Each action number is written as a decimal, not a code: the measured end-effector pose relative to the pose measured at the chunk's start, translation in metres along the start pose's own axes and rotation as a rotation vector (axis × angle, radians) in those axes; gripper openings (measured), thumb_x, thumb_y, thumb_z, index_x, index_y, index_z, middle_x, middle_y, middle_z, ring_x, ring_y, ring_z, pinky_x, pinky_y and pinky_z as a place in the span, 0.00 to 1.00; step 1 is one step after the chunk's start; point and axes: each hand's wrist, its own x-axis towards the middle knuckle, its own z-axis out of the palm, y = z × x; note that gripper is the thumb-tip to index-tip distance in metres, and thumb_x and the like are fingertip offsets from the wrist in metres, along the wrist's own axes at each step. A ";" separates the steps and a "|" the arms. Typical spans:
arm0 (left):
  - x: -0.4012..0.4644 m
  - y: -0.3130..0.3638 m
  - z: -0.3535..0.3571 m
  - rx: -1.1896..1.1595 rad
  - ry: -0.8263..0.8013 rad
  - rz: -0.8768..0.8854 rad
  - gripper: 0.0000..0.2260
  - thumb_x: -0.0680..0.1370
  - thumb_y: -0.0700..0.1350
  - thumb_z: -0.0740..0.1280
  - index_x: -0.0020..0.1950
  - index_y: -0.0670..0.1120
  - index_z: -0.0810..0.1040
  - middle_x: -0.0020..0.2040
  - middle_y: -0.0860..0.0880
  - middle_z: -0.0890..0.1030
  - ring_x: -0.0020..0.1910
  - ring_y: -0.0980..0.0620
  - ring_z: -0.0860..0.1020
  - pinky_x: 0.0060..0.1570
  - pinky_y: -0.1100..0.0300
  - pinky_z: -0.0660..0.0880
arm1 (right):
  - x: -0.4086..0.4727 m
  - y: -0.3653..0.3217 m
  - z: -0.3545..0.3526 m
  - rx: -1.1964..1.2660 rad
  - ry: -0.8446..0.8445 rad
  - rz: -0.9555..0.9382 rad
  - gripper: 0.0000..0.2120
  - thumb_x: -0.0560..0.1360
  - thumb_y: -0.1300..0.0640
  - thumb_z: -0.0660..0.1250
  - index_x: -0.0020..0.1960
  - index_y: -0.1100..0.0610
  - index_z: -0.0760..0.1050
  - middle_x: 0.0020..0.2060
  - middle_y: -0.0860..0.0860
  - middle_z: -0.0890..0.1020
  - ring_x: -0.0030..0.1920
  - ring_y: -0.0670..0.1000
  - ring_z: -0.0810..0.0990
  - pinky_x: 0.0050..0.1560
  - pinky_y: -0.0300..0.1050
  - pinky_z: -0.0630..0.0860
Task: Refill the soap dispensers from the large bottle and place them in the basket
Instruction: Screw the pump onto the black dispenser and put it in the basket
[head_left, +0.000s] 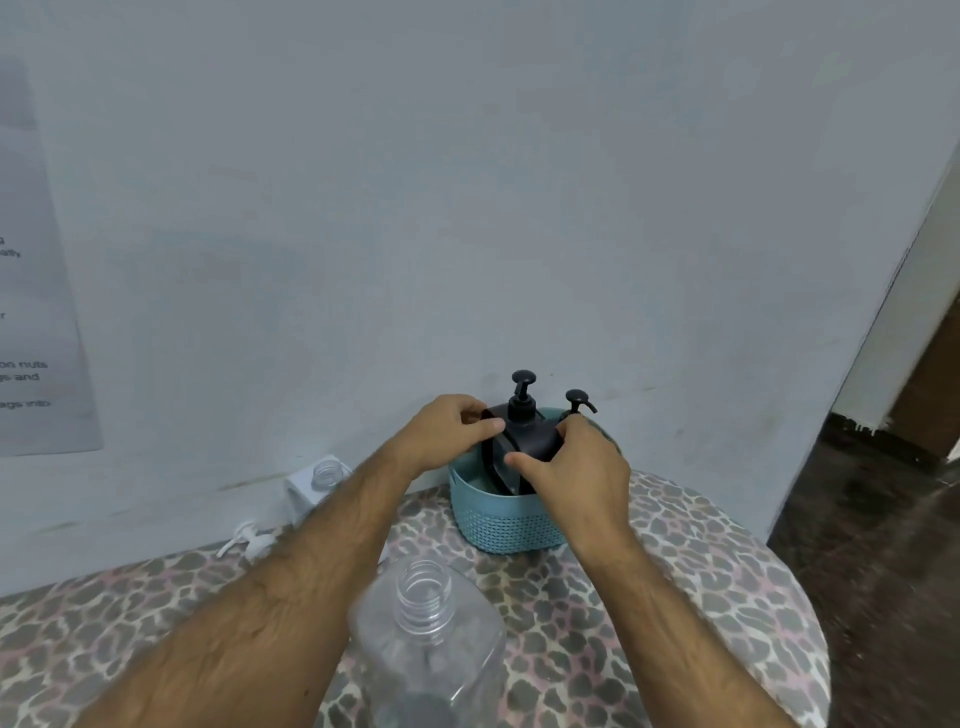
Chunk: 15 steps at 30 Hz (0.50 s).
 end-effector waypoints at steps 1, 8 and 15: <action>0.002 -0.001 -0.001 0.024 -0.023 -0.002 0.19 0.76 0.52 0.71 0.63 0.43 0.78 0.58 0.49 0.81 0.58 0.52 0.78 0.63 0.50 0.75 | 0.000 0.001 0.001 -0.010 -0.006 0.002 0.23 0.64 0.37 0.75 0.48 0.50 0.73 0.42 0.44 0.79 0.43 0.48 0.79 0.47 0.49 0.77; 0.012 0.002 0.003 0.401 -0.126 -0.008 0.23 0.74 0.64 0.66 0.53 0.46 0.78 0.44 0.50 0.80 0.44 0.49 0.78 0.44 0.54 0.75 | -0.003 -0.001 0.003 -0.145 -0.041 0.004 0.28 0.64 0.34 0.74 0.52 0.52 0.74 0.47 0.47 0.78 0.47 0.50 0.79 0.51 0.52 0.77; 0.019 0.002 0.011 0.582 -0.204 0.017 0.18 0.77 0.63 0.63 0.45 0.48 0.74 0.42 0.50 0.78 0.40 0.52 0.74 0.42 0.56 0.70 | -0.005 -0.001 -0.005 -0.227 -0.083 0.011 0.28 0.65 0.33 0.73 0.53 0.53 0.74 0.47 0.48 0.78 0.47 0.51 0.79 0.49 0.48 0.77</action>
